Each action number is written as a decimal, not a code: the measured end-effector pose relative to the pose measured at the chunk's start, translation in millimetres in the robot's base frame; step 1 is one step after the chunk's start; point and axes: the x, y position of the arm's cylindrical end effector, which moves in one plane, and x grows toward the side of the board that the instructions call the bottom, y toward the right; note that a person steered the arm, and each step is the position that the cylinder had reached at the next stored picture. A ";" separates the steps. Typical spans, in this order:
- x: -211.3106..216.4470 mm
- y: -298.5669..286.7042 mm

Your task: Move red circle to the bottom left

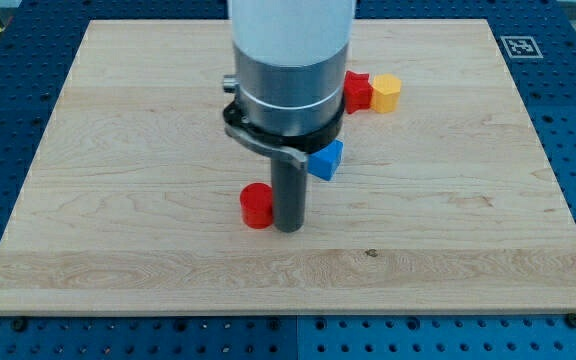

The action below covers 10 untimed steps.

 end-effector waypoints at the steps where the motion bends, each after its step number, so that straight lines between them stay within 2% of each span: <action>1: 4.0 -14.2; 4: -3.5 5.8; 8: 0.1 -71.2; 10: -10.3 -40.8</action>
